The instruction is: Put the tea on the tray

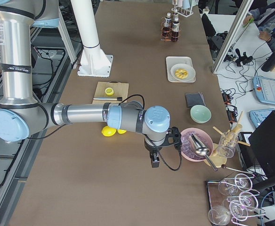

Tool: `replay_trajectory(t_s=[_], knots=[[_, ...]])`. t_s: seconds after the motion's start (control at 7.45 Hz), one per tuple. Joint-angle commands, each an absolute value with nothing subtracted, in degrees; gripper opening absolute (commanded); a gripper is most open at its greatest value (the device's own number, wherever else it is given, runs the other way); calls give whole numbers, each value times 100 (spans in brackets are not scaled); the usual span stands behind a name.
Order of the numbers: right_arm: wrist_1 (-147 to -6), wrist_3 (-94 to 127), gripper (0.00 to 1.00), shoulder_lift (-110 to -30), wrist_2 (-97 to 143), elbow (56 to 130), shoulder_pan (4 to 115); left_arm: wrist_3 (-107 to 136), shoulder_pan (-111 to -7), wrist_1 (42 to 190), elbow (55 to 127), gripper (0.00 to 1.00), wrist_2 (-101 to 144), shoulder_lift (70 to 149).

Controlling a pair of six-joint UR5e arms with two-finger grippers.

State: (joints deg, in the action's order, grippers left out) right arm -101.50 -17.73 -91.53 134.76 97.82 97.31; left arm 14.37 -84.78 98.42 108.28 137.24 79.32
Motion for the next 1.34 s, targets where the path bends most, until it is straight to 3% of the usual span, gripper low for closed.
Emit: replay_trajectory(t_s=[0.0,1.21], knots=[[-10143,-1775,100,-9158,13822,9808,9721,1161,-8822,9861,10601,98,13772,7857],[-10125,-1767,100,-9088,13966,9835,9193,1274,-8798,10274,10757,98,13280,7700]])
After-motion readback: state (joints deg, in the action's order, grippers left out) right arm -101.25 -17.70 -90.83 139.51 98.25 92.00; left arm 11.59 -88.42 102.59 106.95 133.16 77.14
